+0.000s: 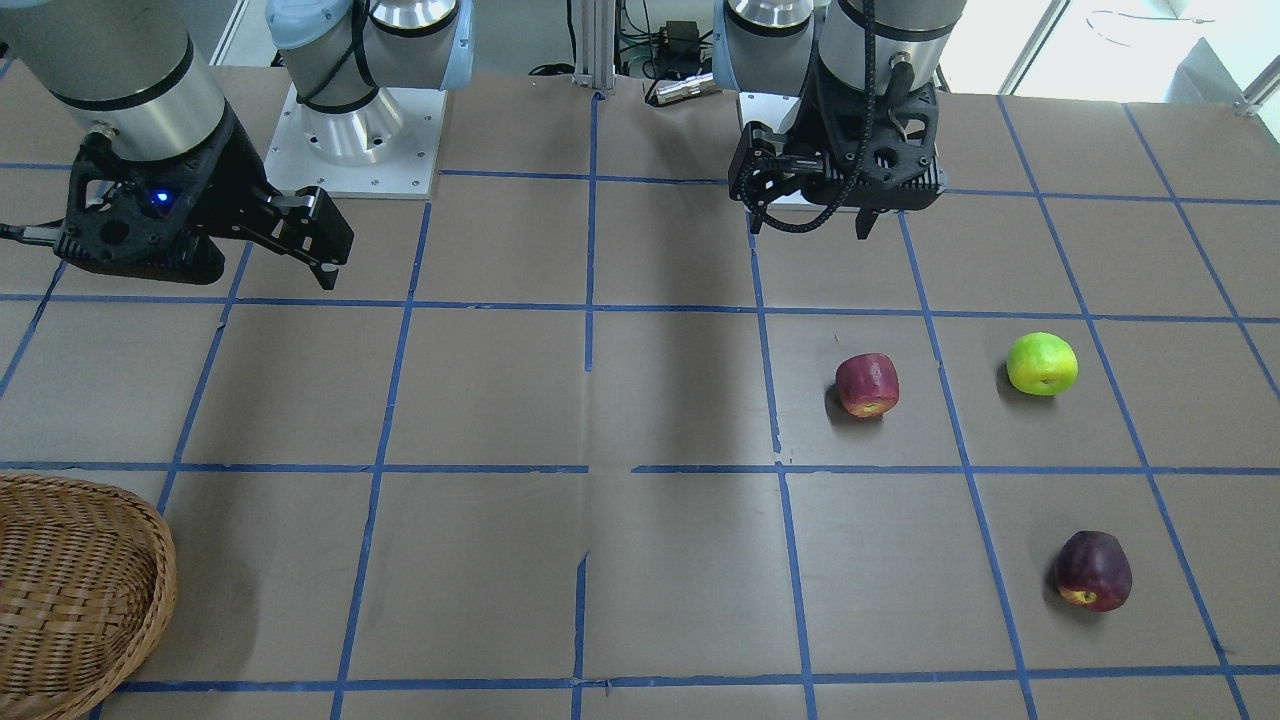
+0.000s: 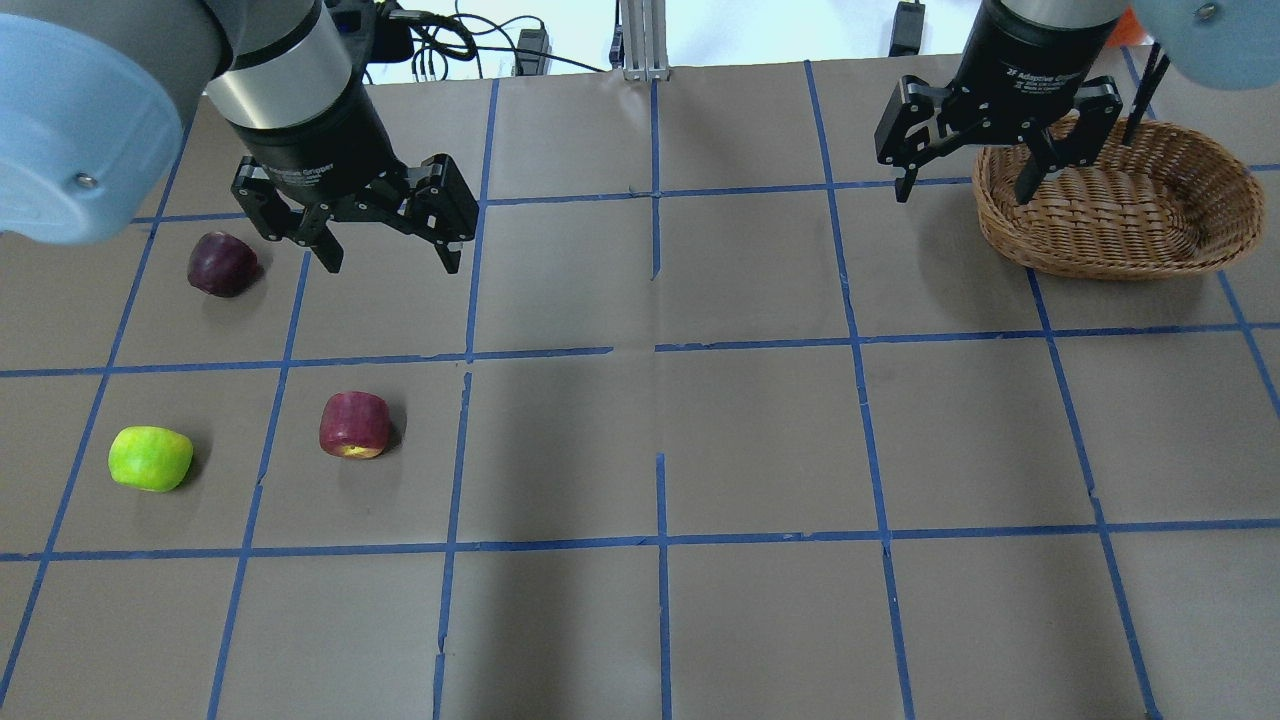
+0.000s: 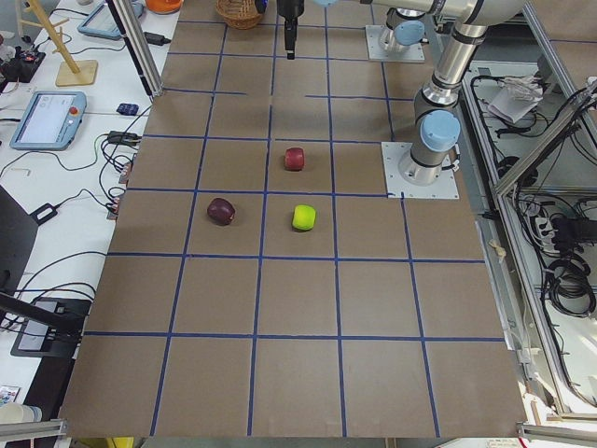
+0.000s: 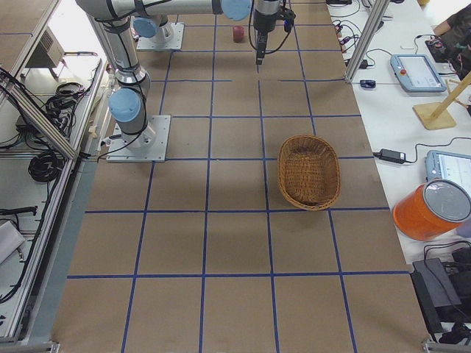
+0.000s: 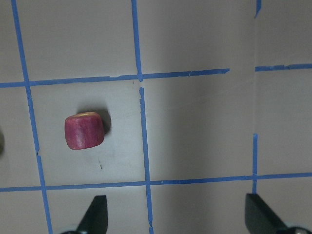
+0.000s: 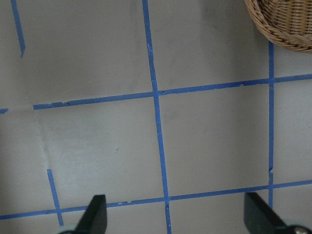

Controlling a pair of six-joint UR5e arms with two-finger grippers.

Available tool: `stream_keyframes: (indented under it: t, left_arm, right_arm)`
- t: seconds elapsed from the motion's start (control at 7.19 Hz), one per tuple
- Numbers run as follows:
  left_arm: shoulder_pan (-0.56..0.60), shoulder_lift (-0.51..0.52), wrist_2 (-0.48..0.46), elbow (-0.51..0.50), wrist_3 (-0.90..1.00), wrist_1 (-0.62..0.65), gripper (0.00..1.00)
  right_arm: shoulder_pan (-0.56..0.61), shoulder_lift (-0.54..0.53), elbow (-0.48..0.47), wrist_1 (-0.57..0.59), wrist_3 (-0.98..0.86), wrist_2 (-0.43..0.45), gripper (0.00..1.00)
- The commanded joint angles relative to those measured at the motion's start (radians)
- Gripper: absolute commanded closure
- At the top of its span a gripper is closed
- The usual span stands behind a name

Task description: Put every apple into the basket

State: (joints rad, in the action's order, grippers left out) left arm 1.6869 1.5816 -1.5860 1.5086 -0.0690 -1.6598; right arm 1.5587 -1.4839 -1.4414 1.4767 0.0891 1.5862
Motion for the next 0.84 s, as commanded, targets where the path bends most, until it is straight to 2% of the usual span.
stream_keyframes:
  t: [0.0, 0.28, 0.42, 0.7]
  left_arm:
    - [-0.001, 0.001, 0.003, -0.001, 0.0, 0.0, 0.0]
    - [-0.001, 0.0, 0.003, -0.001, 0.0, 0.0, 0.0]
    - [-0.001, 0.001, 0.003, -0.001, 0.0, 0.002, 0.0]
    - [-0.001, 0.001, 0.001, 0.001, 0.0, 0.002, 0.0]
  right_arm:
    - [0.001, -0.004, 0.004, 0.002, -0.011, -0.002, 0.0]
    - [0.0, -0.006, 0.006, 0.026, -0.008, -0.002, 0.0]
    - [0.0, -0.006, 0.0, 0.078, 0.0, -0.002, 0.0]
    - [0.001, -0.007, 0.004, 0.08, 0.001, -0.002, 0.0]
